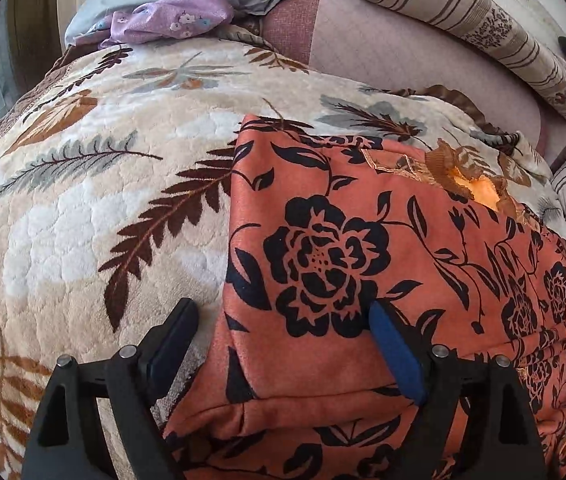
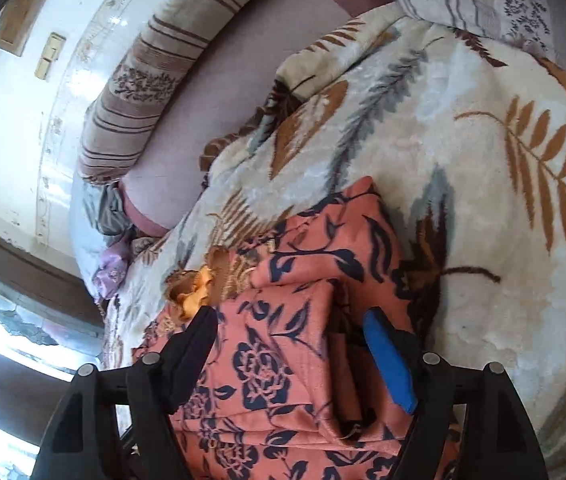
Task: Fold small clothes
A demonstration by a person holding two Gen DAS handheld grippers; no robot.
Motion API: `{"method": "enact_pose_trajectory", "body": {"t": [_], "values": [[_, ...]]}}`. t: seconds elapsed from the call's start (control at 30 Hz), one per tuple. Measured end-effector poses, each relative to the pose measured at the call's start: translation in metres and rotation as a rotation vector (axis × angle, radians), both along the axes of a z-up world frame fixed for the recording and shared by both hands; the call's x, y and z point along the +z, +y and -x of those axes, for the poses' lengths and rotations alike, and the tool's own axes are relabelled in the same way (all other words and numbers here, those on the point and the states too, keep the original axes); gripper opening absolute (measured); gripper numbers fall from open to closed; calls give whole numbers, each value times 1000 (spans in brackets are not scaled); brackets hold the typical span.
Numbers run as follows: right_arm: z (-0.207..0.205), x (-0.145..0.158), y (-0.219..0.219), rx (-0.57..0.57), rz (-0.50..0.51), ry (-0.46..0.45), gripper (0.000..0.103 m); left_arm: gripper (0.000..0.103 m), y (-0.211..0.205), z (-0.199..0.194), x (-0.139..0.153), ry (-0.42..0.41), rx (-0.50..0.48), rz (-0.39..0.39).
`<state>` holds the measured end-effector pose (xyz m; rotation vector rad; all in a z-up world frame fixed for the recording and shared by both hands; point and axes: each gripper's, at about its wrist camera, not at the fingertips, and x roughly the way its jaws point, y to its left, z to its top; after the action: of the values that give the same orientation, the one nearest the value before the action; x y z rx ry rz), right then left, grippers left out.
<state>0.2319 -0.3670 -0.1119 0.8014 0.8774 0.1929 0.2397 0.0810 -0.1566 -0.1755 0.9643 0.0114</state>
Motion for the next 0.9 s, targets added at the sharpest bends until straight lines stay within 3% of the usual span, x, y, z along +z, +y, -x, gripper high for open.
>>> {"method": "enact_pose_trajectory", "body": {"t": [0.07, 0.17, 0.2, 0.23, 0.4, 0.43, 0.47, 0.5, 0.53, 0.57, 0.7, 0.8, 0.9], "values": [[-3, 4, 10, 9, 77, -4, 78, 89, 3, -1, 1, -4, -6, 12], [-19, -26, 19, 42, 160, 154, 75, 90, 1, -1, 2, -7, -8, 4], [-23, -31, 24, 77, 186, 163, 42, 91, 0, -1, 1, -7, -9, -1], [-25, -29, 32, 101, 247, 169, 17, 91, 0, -1, 1, -7, -10, -5], [-9, 30, 71, 112, 585, -27, 17, 92, -2, -1, 0, -6, -10, -14], [-10, 28, 73, 96, 616, -29, 24, 92, -3, -2, -1, -5, -10, -19], [-17, 13, 71, 93, 652, 24, 35, 93, -4, -3, -1, -4, -10, -21], [-27, -8, 68, 109, 684, 132, 79, 93, -4, -3, -1, -4, -11, -20], [-32, -28, 61, 103, 686, 244, 87, 94, -4, -3, -1, -6, -13, -15], [-22, -29, 50, 64, 599, 224, 87, 94, -2, -2, -1, -10, -15, -8], [22, 12, 32, -15, 507, 137, 87, 94, 1, 2, 0, -16, -14, 5], [57, 38, 41, 111, 469, 80, 87, 94, -2, 20, 8, 20, -2, -14], [95, 23, 49, 270, 374, 179, 87, 94, -2, 56, 24, 39, -53, 93]]}}
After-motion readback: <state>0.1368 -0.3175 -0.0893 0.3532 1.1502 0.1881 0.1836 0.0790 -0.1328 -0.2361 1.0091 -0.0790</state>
